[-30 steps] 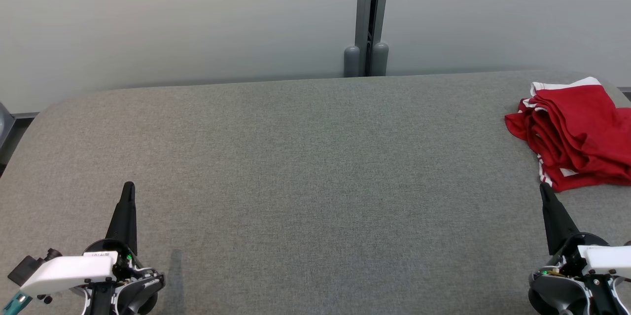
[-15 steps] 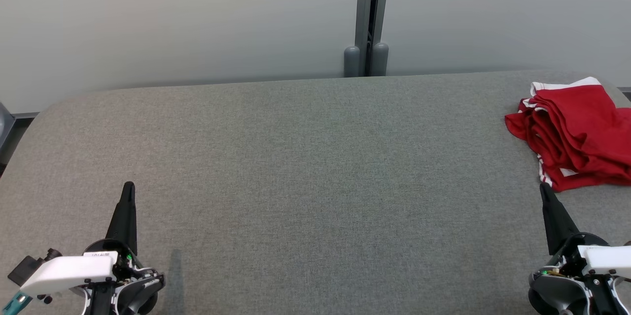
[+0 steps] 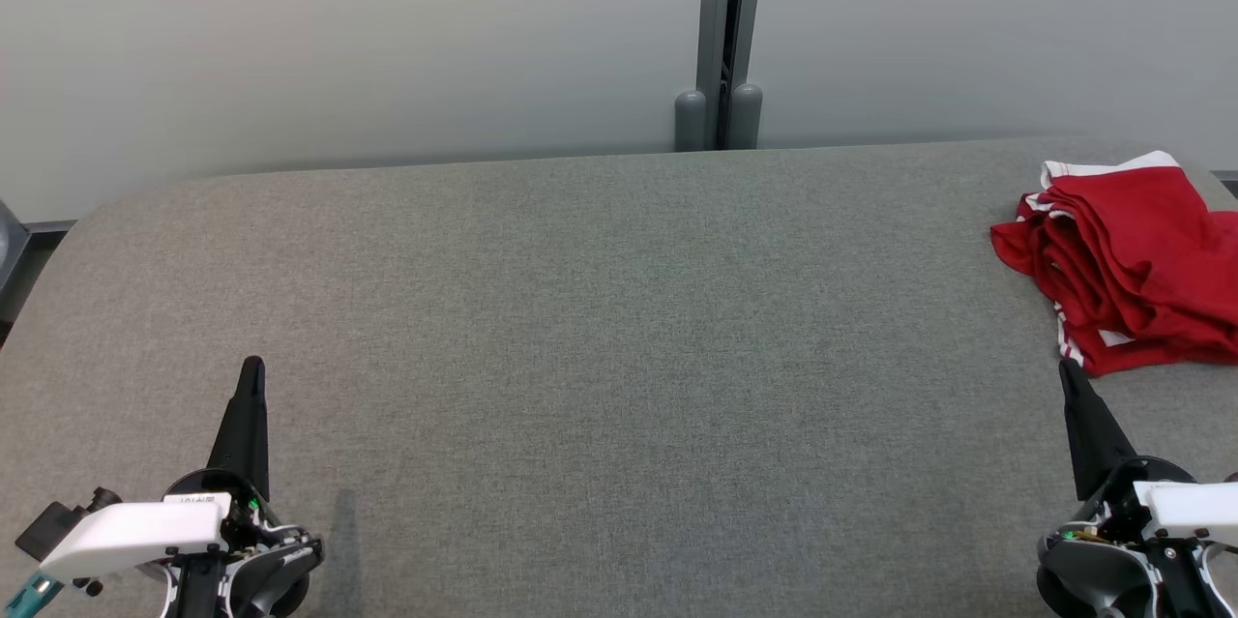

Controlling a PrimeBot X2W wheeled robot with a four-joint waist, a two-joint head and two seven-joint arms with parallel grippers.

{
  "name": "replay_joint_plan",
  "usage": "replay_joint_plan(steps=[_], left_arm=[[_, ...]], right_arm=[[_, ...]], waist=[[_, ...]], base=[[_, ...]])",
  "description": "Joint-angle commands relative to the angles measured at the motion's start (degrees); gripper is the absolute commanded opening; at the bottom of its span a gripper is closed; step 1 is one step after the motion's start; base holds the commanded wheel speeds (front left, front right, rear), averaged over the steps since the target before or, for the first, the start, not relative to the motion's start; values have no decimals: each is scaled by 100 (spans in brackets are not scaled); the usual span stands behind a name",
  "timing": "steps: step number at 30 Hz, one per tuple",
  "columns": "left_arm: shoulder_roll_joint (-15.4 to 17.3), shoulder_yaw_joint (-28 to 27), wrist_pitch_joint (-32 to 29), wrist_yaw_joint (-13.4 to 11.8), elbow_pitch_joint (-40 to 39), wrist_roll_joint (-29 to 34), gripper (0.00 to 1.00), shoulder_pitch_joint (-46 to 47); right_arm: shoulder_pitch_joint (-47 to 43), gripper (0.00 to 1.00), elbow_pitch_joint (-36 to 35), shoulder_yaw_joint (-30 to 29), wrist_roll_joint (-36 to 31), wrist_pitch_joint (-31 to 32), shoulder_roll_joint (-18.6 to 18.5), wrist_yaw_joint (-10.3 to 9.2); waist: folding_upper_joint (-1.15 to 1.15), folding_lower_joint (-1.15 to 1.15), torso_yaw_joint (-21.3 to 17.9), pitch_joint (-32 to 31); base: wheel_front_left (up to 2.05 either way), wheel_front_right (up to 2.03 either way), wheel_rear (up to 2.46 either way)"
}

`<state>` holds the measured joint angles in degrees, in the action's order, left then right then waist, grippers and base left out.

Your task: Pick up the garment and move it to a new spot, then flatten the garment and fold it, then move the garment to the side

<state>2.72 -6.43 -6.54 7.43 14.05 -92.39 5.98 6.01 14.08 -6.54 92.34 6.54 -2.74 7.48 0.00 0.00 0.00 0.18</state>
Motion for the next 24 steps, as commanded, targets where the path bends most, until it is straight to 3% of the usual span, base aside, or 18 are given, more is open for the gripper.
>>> replay_joint_plan(steps=[1,24], left_arm=[[30,-23,-19,21,6,-7,0,59],[30,-23,-19,21,5,-6,0,59]], right_arm=[[44,0,-14,-8,15,19,-22,2],[44,0,-14,-7,15,19,-22,2]], waist=[[0,0,0,0],[0,0,0,0]], base=[[0,0,0],[0,0,0]])
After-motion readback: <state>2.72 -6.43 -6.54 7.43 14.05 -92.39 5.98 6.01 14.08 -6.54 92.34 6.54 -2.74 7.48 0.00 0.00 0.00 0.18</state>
